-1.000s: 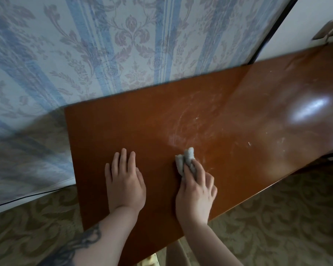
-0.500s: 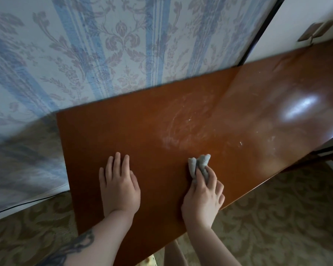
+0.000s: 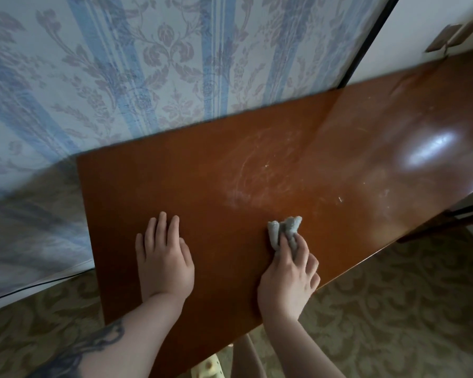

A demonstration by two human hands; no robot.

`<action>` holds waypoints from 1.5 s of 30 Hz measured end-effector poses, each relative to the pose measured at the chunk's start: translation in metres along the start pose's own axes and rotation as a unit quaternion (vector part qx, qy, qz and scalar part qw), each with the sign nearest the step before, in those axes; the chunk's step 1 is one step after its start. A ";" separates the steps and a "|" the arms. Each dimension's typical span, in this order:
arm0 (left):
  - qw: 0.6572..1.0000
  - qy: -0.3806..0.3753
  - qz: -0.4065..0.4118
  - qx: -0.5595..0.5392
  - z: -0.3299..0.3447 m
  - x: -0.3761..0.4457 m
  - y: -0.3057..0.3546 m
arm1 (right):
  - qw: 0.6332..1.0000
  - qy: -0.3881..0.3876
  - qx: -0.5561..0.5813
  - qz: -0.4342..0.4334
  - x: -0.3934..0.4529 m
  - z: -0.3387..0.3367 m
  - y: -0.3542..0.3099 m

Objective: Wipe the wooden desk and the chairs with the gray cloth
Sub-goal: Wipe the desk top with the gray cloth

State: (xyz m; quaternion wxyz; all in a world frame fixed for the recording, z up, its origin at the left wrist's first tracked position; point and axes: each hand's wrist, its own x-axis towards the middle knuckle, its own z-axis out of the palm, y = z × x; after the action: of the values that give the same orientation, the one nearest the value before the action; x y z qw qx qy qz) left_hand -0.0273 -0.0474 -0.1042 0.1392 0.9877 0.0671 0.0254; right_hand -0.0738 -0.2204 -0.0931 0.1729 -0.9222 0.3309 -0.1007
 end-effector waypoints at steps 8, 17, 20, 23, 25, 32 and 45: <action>0.999 -0.028 -0.010 0.044 -0.004 0.001 0.003 | 0.927 -0.102 0.018 -0.359 -0.013 0.017 -0.054; 0.998 -0.020 -0.041 -0.034 0.000 0.007 0.051 | 0.987 0.033 0.036 0.152 0.035 -0.021 0.044; 0.999 -0.025 -0.027 -0.014 0.009 0.005 0.054 | 0.996 0.052 0.035 -0.068 0.018 -0.010 0.002; 0.999 -0.007 -0.032 -0.014 0.010 0.007 0.053 | 0.953 -0.039 0.008 -0.300 -0.002 0.009 -0.026; 0.999 -0.017 -0.032 -0.005 0.011 0.006 0.054 | 0.952 -0.054 -0.010 -0.300 0.007 0.011 -0.016; 1.000 -0.016 -0.026 -0.001 0.008 0.004 0.055 | 0.984 0.033 0.043 0.168 0.035 -0.020 0.040; 0.994 0.037 -0.072 -0.077 0.008 0.014 0.052 | 0.998 -0.045 0.010 -0.053 0.033 -0.003 0.014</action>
State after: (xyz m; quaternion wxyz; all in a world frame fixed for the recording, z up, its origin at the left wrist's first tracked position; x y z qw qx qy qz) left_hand -0.0067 -0.0970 -0.0969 0.2141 0.9649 0.1409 0.0574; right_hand -0.0579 -0.2530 -0.0932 0.1917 -0.9401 0.2727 -0.0718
